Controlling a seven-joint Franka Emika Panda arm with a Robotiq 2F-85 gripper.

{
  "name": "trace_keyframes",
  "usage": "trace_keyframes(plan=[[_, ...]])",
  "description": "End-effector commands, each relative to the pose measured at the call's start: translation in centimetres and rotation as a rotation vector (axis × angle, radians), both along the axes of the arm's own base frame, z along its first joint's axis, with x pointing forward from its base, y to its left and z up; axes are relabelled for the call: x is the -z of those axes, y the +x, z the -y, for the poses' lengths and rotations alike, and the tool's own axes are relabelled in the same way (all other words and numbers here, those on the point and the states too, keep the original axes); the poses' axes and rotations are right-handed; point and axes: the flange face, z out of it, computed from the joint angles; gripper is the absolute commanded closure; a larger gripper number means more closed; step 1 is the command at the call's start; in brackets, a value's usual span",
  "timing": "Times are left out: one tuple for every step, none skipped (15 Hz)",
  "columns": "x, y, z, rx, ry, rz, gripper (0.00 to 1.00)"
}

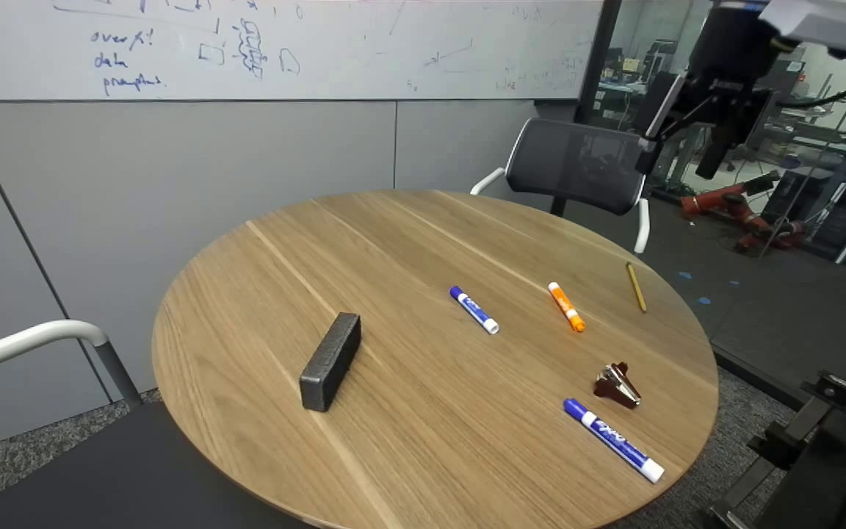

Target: Move the orange marker to the left

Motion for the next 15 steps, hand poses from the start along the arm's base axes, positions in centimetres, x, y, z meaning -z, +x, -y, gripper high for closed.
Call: trace_keyframes(plan=[[4.0, 4.0, 0.2, 0.042, -0.014, -0.007, 0.0], [5.1, 4.7, 0.3, 0.05, -0.021, -0.013, 0.0], [6.5, 5.4, 0.3, 0.059, -0.031, -0.026, 0.0], [7.7, 6.1, 0.3, 0.067, -0.038, -0.038, 0.0], [9.1, 6.8, 0.3, 0.076, -0.05, -0.053, 0.0], [10.5, 7.3, 0.2, 0.082, -0.065, -0.07, 0.0], [11.7, 7.8, 0.0, 0.088, -0.077, -0.085, 0.0], [13.0, 8.3, -0.1, 0.097, -0.088, -0.103, 0.0], [14.2, 8.7, -0.3, 0.104, -0.099, -0.116, 0.0], [15.2, 9.1, -0.5, 0.11, -0.107, -0.126, 0.0], [16.3, 9.5, -0.6, 0.114, -0.114, -0.136, 0.0], [17.3, 9.8, -0.7, 0.12, -0.121, -0.144, 0.0], [18.0, 10.1, -0.7, 0.124, -0.127, -0.157, 0.0], [18.8, 10.2, -0.6, 0.127, -0.131, -0.172, 0.0], [19.4, 10.4, -0.5, 0.131, -0.136, -0.184, 0.0]])
